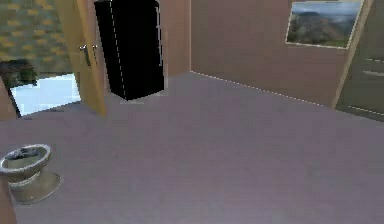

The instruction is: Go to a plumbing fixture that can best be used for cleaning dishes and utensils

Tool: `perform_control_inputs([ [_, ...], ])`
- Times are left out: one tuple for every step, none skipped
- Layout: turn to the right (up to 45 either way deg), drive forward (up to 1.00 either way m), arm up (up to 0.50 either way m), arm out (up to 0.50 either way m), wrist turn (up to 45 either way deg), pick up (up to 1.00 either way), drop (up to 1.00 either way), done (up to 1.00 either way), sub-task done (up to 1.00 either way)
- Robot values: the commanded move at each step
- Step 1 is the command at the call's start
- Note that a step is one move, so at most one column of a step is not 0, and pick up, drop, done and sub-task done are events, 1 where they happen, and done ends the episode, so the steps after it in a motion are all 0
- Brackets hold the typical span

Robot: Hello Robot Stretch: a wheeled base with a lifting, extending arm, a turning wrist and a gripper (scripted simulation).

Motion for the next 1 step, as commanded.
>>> perform_control_inputs([
  [-24.0, 0.0, 0.0, 0.0, 0.0, 0.0, 0.0, 0.0, 0.0],
])
